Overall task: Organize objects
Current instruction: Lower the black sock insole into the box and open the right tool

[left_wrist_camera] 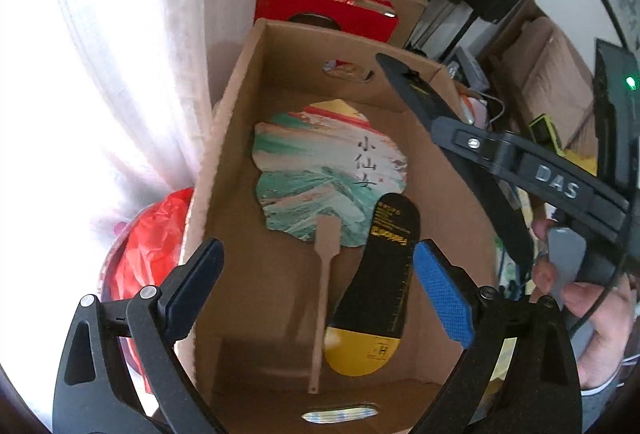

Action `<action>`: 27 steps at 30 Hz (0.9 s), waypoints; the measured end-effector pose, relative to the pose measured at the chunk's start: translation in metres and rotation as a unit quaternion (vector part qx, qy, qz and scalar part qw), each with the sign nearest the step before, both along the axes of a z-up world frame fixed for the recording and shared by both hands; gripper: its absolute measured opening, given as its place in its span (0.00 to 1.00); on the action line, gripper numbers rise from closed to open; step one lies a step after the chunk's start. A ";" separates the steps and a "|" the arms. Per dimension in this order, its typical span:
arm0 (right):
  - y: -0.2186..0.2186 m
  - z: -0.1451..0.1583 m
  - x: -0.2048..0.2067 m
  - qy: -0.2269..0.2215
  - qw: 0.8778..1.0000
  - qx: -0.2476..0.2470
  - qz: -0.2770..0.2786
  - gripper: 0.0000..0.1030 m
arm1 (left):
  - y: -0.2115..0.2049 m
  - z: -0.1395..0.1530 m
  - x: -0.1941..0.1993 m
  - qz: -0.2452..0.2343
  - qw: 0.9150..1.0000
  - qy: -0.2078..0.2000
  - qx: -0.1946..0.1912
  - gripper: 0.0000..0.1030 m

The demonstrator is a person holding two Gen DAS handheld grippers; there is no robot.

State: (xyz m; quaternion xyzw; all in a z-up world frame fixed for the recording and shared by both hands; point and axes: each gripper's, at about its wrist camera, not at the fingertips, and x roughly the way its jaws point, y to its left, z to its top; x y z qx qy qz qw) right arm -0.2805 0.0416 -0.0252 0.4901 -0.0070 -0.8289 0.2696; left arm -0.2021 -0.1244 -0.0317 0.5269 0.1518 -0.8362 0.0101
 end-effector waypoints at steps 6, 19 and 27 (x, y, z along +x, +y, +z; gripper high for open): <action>-0.029 -0.021 -0.005 -0.004 1.000 0.017 0.013 0.86 | -0.006 -0.009 0.001 0.001 1.000 -0.004 0.005 0.93; -0.044 -0.045 -0.022 -0.006 1.000 0.025 0.016 0.87 | -0.010 -0.015 -0.001 0.002 1.000 -0.007 0.010 0.93; -0.026 -0.026 -0.015 0.009 1.000 0.020 0.012 0.87 | -0.003 -0.008 0.002 -0.001 1.000 -0.002 0.004 0.93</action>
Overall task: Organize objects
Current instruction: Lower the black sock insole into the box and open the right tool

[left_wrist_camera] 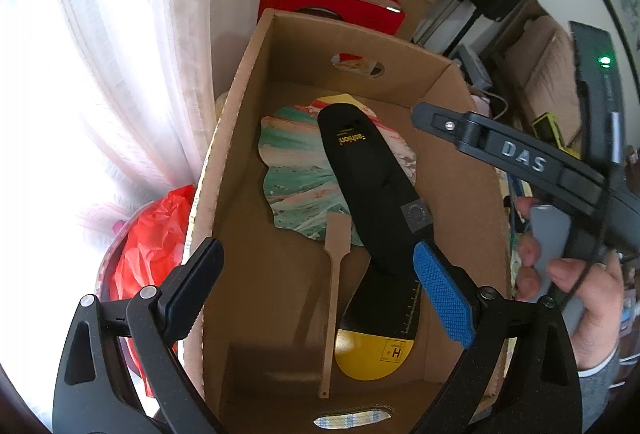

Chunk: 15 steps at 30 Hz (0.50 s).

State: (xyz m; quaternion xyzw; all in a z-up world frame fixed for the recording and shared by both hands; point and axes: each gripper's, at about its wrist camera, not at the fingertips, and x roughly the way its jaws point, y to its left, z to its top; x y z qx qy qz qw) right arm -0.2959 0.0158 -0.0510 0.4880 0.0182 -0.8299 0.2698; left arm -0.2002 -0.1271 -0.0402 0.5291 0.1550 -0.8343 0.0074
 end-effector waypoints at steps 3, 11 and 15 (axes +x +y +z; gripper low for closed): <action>0.007 0.011 0.007 0.012 1.000 -0.002 0.005 0.87 | 0.006 0.006 0.002 -0.002 1.000 0.006 -0.008 0.93; 0.030 0.045 0.027 0.039 0.999 -0.007 -0.004 0.87 | 0.017 0.019 0.008 -0.007 0.999 0.025 -0.025 0.93; 0.040 0.057 0.036 0.049 0.999 -0.003 -0.009 0.87 | 0.024 0.025 0.013 -0.009 0.999 0.034 -0.038 0.93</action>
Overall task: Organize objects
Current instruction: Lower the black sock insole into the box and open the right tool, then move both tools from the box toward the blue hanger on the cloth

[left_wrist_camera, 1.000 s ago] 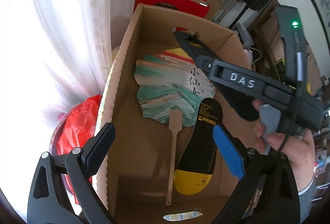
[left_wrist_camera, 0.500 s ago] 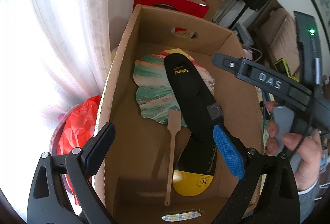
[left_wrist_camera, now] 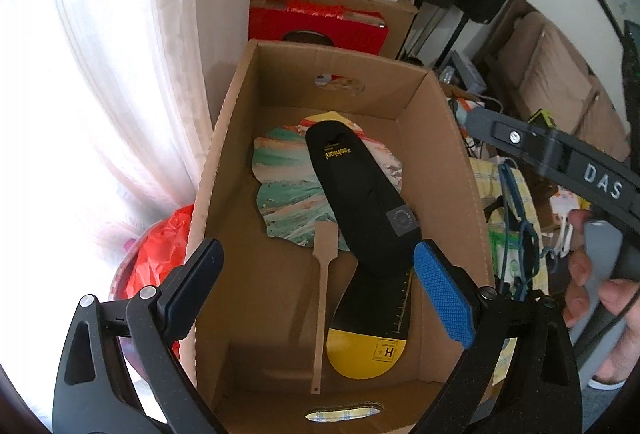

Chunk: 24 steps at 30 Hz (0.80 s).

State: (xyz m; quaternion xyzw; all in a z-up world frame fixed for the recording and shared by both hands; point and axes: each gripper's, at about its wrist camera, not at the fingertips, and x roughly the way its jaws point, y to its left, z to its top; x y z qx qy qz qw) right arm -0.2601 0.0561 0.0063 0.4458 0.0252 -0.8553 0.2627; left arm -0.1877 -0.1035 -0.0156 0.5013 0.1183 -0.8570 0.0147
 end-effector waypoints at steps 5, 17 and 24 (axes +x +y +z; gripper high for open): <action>0.013 0.005 0.011 0.011 1.000 0.013 -0.005 0.87 | 0.006 0.006 0.004 -0.003 1.000 0.006 -0.007 0.93; 0.043 0.003 0.037 0.039 0.998 0.055 -0.014 0.88 | 0.020 0.018 0.014 -0.005 0.999 0.023 -0.027 0.97; 0.063 -0.004 0.049 0.033 0.997 0.064 -0.027 0.90 | 0.030 0.027 0.020 -0.007 0.999 0.037 -0.036 1.00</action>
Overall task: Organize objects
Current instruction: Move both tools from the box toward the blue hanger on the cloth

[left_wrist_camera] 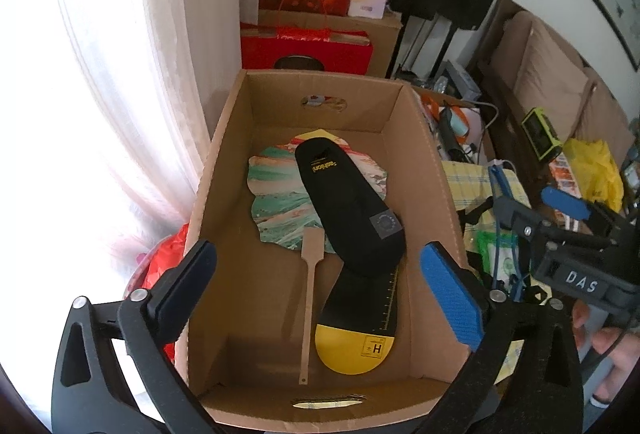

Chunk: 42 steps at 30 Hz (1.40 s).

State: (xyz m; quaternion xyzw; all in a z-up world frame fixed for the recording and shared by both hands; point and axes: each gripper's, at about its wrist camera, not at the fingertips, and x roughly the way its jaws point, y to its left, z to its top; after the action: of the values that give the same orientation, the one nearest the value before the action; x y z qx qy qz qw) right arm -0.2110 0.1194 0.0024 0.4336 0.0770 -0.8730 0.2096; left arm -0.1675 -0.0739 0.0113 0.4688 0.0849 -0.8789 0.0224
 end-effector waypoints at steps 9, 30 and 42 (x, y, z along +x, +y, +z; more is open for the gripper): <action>0.022 -0.001 0.011 -0.004 1.000 -0.005 -0.013 0.99 | 0.017 0.004 0.005 -0.009 1.000 0.011 -0.009 1.00; 0.090 0.000 0.031 0.003 0.999 -0.004 -0.041 1.00 | 0.086 0.005 0.018 -0.061 0.998 0.026 -0.011 1.00; 0.167 -0.014 0.028 -0.005 0.995 0.002 -0.097 1.00 | 0.143 -0.015 0.023 -0.127 0.992 0.018 0.009 1.00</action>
State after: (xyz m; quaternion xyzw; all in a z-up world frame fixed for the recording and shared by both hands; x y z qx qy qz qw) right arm -0.1831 0.2861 -0.0119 0.4441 0.0352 -0.8868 0.1233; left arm -0.1443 0.0687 -0.0040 0.4597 0.0326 -0.8823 -0.0955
